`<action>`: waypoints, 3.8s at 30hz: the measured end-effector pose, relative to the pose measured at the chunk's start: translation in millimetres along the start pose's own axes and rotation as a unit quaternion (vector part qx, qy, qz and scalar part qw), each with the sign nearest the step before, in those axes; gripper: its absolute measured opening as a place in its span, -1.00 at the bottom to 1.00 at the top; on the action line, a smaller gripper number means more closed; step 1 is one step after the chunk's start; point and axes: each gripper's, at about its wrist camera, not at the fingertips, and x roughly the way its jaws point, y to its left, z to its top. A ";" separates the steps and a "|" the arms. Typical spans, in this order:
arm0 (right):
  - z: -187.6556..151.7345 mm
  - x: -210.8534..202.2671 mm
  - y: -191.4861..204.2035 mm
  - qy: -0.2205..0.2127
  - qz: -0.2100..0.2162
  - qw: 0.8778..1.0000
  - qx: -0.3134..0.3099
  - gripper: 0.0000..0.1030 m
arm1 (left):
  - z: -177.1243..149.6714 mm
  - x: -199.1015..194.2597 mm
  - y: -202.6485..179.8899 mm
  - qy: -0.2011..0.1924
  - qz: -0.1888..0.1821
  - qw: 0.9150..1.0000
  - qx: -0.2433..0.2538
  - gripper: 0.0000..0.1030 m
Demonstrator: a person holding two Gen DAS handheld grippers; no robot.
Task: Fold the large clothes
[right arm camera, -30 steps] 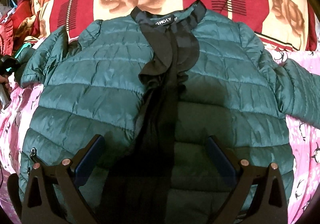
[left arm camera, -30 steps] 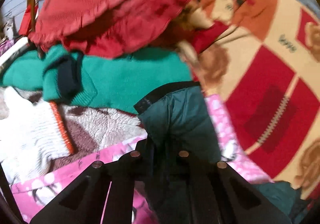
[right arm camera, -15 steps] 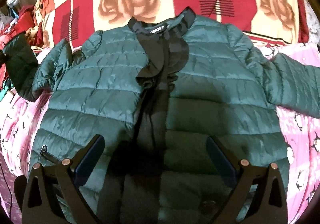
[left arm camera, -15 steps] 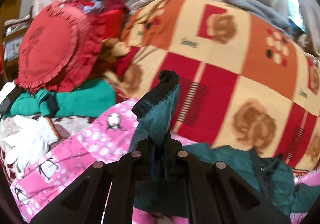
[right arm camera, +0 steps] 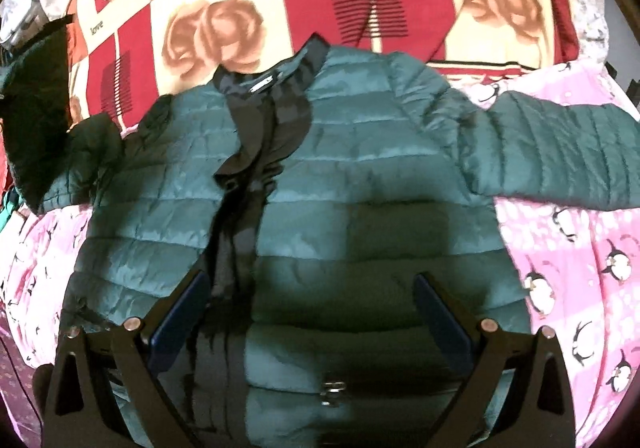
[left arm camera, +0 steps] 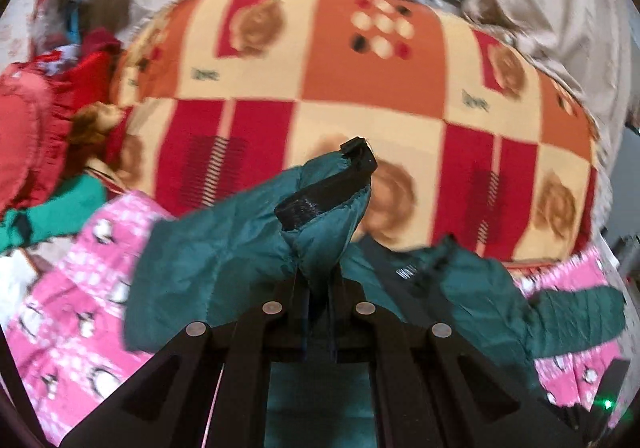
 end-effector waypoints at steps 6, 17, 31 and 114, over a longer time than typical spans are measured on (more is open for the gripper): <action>6.0 -5.1 -25.8 -0.009 -0.022 1.000 0.006 0.99 | -31.8 30.4 -54.1 0.048 -0.032 0.998 0.024 -1.00; 1.8 12.1 -68.9 0.012 -0.046 0.998 0.032 0.99 | -90.0 93.3 -106.0 0.137 -0.084 0.986 0.031 -1.00; 18.1 17.3 -72.5 0.013 0.017 0.996 0.086 0.99 | -79.8 26.6 -75.1 0.134 -0.130 0.980 0.067 -0.63; 95.5 88.1 -38.8 -0.008 0.003 1.000 -0.003 0.49 | -85.6 141.1 13.6 0.111 0.066 0.991 0.018 -0.25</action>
